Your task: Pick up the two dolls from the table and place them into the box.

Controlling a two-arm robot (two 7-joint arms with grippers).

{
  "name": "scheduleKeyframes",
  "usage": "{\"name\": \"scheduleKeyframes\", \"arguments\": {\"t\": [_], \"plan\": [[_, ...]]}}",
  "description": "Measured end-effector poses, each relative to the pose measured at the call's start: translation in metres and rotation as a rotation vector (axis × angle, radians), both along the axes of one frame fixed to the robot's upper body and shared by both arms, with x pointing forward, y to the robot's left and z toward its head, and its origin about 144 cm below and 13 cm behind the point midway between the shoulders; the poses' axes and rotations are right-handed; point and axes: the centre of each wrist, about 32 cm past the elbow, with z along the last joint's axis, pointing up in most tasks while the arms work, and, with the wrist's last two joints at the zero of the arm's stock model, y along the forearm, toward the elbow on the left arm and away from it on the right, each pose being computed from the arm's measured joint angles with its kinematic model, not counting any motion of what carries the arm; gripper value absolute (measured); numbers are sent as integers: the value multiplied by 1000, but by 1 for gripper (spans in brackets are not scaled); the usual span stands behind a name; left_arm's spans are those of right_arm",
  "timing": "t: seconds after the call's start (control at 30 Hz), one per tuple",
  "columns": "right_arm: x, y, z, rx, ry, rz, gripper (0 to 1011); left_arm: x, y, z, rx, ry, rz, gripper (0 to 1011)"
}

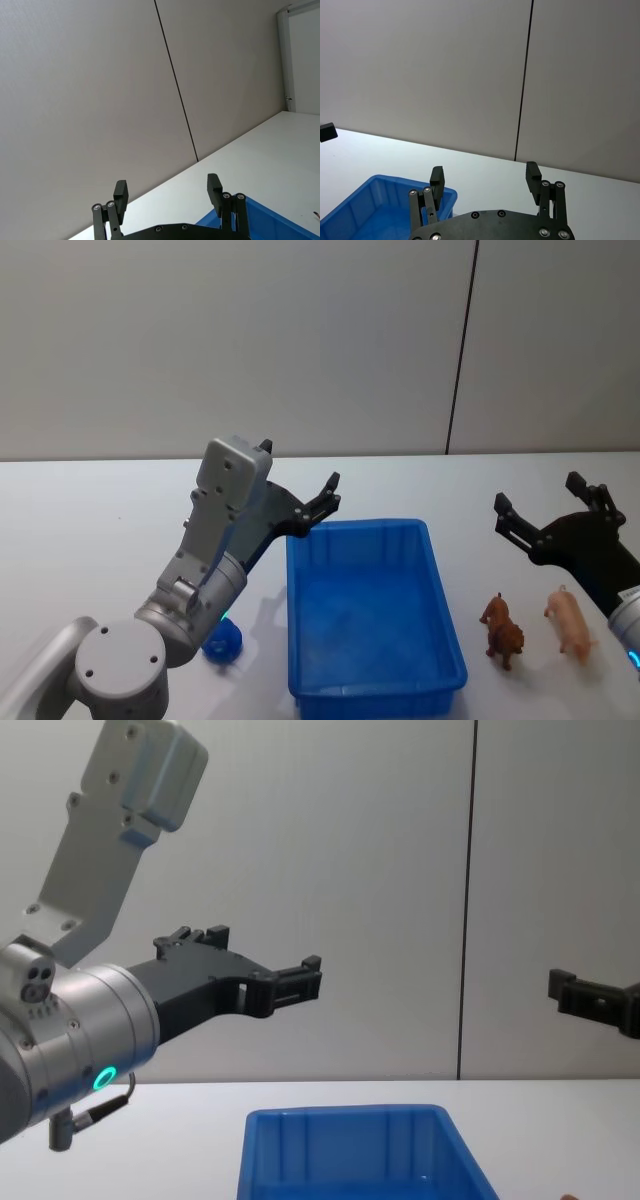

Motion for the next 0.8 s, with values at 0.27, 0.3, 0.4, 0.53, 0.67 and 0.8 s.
{"name": "scheduleKeyframes", "arguments": {"t": [0.27, 0.3, 0.4, 0.53, 0.67, 0.8], "plan": [[0, 0, 0, 0, 0, 0, 1001, 0, 0, 0, 0, 0, 0, 1000], [0, 0, 0, 0, 0, 0, 1001, 0, 0, 0, 0, 0, 0, 1000], [0, 0, 0, 0, 0, 0, 1001, 0, 0, 0, 0, 0, 0, 1000], [0, 0, 0, 0, 0, 0, 1001, 0, 0, 0, 0, 0, 0, 1000], [0, 0, 0, 0, 0, 0, 1001, 0, 0, 0, 0, 0, 0, 1000], [0, 0, 0, 0, 0, 0, 1001, 0, 0, 0, 0, 0, 0, 1000]]}}
